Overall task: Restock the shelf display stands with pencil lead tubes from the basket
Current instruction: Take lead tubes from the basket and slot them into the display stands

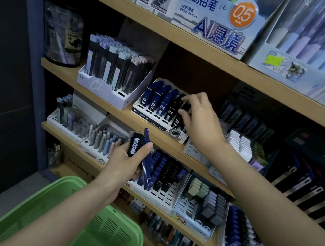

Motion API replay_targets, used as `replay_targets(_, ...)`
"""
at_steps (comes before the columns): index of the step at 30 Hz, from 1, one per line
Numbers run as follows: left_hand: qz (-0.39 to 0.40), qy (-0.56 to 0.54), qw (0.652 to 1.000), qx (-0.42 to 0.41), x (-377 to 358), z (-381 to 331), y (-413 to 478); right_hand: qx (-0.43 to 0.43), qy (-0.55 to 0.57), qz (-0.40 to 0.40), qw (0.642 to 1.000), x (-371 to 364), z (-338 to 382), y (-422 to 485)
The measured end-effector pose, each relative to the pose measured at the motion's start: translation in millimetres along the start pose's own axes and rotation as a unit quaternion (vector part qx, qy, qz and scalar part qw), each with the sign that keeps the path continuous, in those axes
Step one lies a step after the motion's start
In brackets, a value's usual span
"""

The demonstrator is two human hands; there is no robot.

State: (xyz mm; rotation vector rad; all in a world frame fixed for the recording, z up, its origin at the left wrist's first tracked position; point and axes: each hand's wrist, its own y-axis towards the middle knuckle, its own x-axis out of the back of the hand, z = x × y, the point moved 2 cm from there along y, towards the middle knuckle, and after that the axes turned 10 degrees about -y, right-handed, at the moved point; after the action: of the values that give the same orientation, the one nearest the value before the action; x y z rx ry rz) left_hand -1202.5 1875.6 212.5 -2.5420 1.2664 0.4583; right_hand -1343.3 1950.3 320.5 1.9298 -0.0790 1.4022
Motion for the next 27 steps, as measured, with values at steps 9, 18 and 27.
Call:
replay_targets(9,0.043,0.006,0.999,-0.006,-3.0,-5.2,-8.1,-0.122,0.373,0.295,0.871,-1.8,40.9,-38.0)
replay_targets(18,0.048,0.014,0.999,-0.01,5.3,-9.4,-15.9,-0.163,0.494,0.32,0.792,-0.4,41.5,-44.9)
replay_targets(27,0.026,0.006,1.0,-0.006,22.1,-18.1,-17.9,-0.21,0.572,0.23,0.759,10.4,42.4,-38.8)
